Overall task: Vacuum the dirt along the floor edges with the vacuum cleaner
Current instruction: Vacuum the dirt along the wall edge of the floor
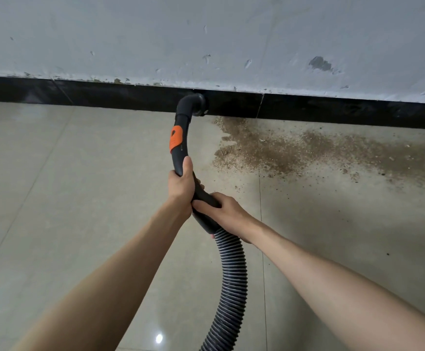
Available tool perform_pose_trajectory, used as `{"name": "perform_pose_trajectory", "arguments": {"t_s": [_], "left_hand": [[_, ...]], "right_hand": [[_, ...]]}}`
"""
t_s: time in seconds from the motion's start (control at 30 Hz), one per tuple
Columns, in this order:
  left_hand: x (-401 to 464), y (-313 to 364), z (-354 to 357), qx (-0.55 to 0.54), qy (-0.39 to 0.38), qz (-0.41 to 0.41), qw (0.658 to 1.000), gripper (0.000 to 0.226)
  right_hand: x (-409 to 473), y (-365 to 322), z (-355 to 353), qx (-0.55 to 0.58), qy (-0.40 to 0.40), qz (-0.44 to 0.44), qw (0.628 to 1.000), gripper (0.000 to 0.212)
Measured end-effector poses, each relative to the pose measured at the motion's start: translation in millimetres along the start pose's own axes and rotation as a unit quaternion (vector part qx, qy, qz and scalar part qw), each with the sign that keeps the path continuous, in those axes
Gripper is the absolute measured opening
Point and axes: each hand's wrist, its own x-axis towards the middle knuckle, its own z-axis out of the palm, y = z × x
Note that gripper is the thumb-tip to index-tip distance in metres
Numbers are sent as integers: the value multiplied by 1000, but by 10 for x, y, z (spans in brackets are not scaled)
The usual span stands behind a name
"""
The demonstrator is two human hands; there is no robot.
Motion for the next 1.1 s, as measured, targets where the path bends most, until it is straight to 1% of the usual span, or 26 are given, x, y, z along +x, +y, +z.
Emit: {"name": "perform_pose_trajectory", "arguments": {"t_s": [0.07, 0.17, 0.23, 0.43, 0.57, 0.7, 0.83, 0.93, 1.03, 1.1], "left_hand": [[54, 23, -27, -5, -19, -32, 999, 34], [147, 45, -18, 12, -47, -77, 996, 37], [210, 50, 12, 32, -61, -88, 994, 40], [466, 95, 110, 63, -49, -78, 994, 41], [494, 33, 233, 76, -28, -81, 993, 42], [371, -43, 395, 94, -43, -76, 992, 43], [262, -89, 575, 90, -34, -56, 994, 42], [237, -142, 675, 85, -25, -49, 995, 44], [203, -221, 778, 86, -14, -46, 995, 46], [164, -257, 867, 92, -6, -46, 995, 44]], "right_hand": [[39, -3, 28, -9, 17, -3, 1000, 31], [98, 2, 44, 3, 38, 13, 999, 35], [137, 12, 27, 4, 48, 17, 999, 39], [233, 94, -9, 11, 51, 46, 998, 39], [240, 154, -85, 28, 51, 88, 994, 46], [139, 231, -209, 39, 51, 106, 992, 51], [33, 245, -374, 83, 15, 128, 988, 47], [-18, 262, -484, 122, -11, 148, 981, 51], [-50, 345, -562, 138, 27, 156, 978, 53], [-69, 426, -610, 116, 62, 147, 980, 53]]}}
